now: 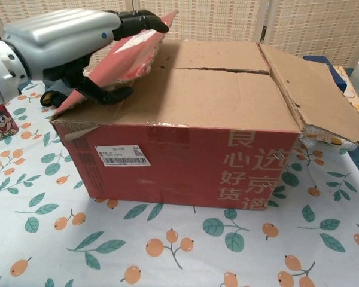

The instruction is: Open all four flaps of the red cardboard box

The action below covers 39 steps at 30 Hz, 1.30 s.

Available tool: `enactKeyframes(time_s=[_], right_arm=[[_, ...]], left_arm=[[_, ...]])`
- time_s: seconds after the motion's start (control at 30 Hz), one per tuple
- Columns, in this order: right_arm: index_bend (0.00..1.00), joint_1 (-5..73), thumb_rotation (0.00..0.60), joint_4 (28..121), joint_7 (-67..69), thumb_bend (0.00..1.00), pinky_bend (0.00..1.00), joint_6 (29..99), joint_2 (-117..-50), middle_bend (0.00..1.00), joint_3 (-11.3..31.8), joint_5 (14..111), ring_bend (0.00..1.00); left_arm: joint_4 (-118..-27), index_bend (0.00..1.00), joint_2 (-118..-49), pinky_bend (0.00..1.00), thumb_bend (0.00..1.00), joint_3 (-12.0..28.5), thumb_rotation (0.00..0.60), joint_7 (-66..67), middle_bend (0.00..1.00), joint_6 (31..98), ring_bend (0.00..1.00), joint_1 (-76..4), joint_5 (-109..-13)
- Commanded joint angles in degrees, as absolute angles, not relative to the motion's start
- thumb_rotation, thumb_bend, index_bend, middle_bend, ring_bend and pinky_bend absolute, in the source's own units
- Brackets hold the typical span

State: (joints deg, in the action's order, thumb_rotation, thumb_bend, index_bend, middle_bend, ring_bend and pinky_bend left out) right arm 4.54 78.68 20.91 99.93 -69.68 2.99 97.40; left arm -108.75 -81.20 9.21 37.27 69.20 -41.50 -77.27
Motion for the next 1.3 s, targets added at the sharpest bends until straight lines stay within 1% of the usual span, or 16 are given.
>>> enactKeyframes(time_s=[0.03,0.57,0.93,1.3], right_arm=[[0.0,4.6,0.6,78.7,20.8,0.34,0.0,99.8,-69.7,0.0,3.0,97.3,0.0],[0.0,4.4,0.6,78.9,20.7,0.34,0.0,100.0,-69.7,0.0,2.9,97.6,0.0],[0.0,4.5,0.6,79.0,20.6,0.34,0.0,99.7,-69.7,0.0,3.0,97.3,0.0],[0.0,4.3,0.6,79.1,20.2,0.33,0.0,99.8,-69.8,0.0,3.0,97.3,0.0]], left_arm=[[-109.6,0.0,-80.4,0.04,0.47,9.0,0.6,37.1,0.0,70.6,0.0,-40.8,-78.9],[-113.4,0.0,-79.0,0.03,0.46,9.4,0.6,38.8,0.0,74.0,0.0,-38.9,-83.1],[-113.3,0.0,-78.3,0.02,0.46,10.7,0.6,39.2,0.0,78.8,0.0,-36.4,-85.8],[-113.3,0.0,-74.5,0.01,0.46,11.9,0.6,36.7,0.0,83.0,0.0,-32.6,-86.1]])
